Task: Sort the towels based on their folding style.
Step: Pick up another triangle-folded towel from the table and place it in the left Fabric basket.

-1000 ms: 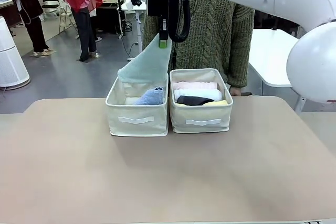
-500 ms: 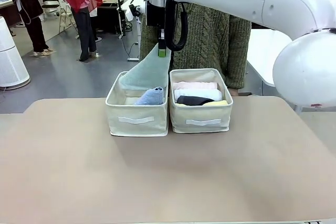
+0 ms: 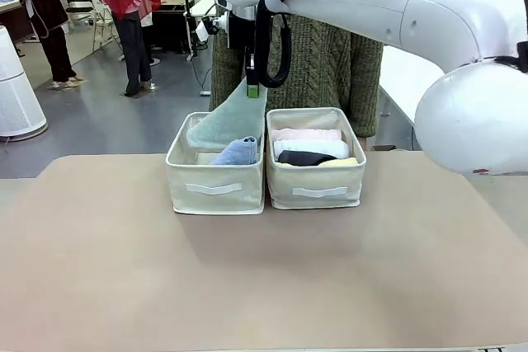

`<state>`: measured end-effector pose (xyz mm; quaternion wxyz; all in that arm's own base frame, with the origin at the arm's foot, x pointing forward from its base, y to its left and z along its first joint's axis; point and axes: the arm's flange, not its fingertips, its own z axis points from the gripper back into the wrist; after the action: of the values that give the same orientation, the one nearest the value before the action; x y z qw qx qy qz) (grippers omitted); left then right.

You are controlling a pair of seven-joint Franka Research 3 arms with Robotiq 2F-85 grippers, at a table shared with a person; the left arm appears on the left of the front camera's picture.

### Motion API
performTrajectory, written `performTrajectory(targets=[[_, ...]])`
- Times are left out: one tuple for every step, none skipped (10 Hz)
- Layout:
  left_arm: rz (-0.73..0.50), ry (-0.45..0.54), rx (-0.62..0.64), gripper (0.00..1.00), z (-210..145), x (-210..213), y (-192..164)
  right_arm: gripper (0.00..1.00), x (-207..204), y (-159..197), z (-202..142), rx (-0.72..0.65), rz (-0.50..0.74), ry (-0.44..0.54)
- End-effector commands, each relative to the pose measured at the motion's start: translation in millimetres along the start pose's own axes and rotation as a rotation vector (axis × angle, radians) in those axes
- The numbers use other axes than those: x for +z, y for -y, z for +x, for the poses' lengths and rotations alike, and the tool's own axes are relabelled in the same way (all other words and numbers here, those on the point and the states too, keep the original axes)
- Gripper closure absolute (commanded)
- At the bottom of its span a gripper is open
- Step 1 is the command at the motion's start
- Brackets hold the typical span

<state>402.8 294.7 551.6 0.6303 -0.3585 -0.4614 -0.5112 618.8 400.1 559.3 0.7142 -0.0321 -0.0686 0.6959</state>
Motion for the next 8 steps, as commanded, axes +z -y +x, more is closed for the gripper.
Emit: performTrajectory(targets=[[0.004,-0.001,-0.002,0.00,1.1,0.6,1.5,0.82,6.8,22.7,16.3,-0.024,0.042,0.006],[0.004,-0.001,-0.002,0.00,1.1,0.6,1.5,0.82,3.6,23.3,18.7,-0.010,0.040,0.013],[0.004,-0.001,-0.002,0.00,1.1,0.6,1.5,0.82,-0.5,24.0,21.8,-0.002,0.040,0.010],[0.004,-0.001,-0.002,0.00,1.1,0.6,1.5,0.82,-5.0,25.6,24.2,0.001,0.036,0.019],[0.004,-0.001,-0.002,0.00,1.1,0.6,1.5,0.82,-10.2,28.5,26.4,-0.004,0.034,0.021],[0.004,-0.001,-0.002,0.00,1.1,0.6,1.5,0.82,-16.7,32.4,28.5,-0.007,0.048,0.017],[0.004,-0.001,-0.002,0.00,1.1,0.6,1.5,0.82,-22.5,36.0,31.0,-0.014,0.059,0.003],[0.004,-0.001,-0.002,0.00,1.1,0.6,1.5,0.82,-27.8,39.4,33.4,-0.019,0.071,-0.006]])
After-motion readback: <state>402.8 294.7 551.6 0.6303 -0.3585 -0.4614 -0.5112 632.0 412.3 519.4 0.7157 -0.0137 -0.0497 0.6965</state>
